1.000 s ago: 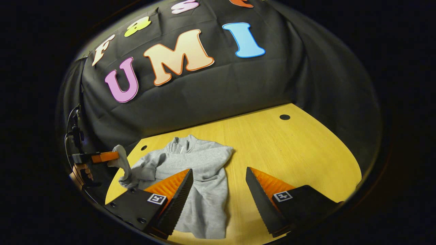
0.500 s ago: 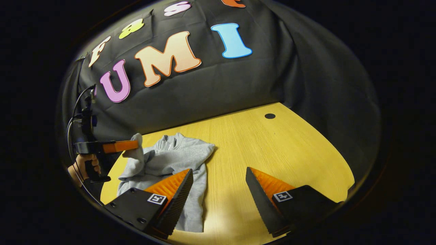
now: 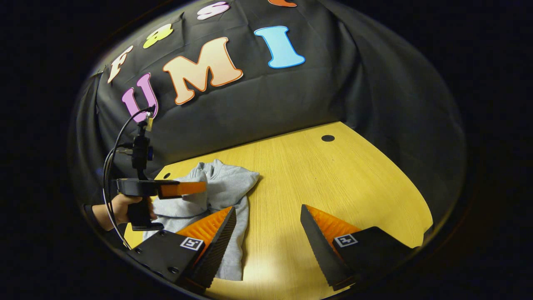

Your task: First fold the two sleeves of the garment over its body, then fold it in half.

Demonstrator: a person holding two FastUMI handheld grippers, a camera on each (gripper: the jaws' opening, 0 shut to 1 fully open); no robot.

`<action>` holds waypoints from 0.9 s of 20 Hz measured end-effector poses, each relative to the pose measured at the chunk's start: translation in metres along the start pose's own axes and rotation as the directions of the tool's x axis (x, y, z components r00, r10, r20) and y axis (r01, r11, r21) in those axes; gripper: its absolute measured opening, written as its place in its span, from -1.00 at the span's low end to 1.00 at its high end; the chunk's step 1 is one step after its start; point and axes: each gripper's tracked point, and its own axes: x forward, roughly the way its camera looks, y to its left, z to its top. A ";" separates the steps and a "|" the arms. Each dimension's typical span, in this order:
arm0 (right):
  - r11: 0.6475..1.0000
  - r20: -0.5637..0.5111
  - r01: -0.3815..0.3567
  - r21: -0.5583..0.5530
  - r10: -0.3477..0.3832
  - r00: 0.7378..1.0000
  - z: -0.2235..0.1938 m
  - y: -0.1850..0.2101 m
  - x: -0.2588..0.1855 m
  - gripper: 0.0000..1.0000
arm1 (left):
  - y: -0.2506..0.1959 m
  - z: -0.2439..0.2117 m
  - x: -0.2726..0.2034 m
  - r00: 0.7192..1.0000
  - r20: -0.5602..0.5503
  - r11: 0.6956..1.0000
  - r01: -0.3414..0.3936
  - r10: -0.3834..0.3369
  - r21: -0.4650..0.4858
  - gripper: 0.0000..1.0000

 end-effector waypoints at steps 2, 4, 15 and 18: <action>1.000 -0.003 -0.016 -0.010 0.016 1.000 -0.002 0.010 0.003 0.95 | -0.005 0.001 -0.009 0.999 0.030 0.999 0.027 -0.025 -0.044 0.40; 0.999 -0.006 -0.037 -0.015 0.037 0.999 -0.004 0.021 0.006 0.95 | 0.004 0.011 -0.017 0.995 0.095 0.998 0.011 -0.005 -0.058 0.87; 0.993 -0.084 -0.077 -0.089 0.070 0.994 -0.043 0.065 0.024 0.87 | 0.155 -0.037 -0.172 0.911 0.245 0.943 -0.319 0.332 -0.094 0.91; 0.992 -0.131 -0.067 -0.108 0.053 0.990 -0.073 0.072 0.024 0.89 | 0.181 -0.080 -0.208 0.894 0.185 0.912 -0.394 0.409 -0.113 0.91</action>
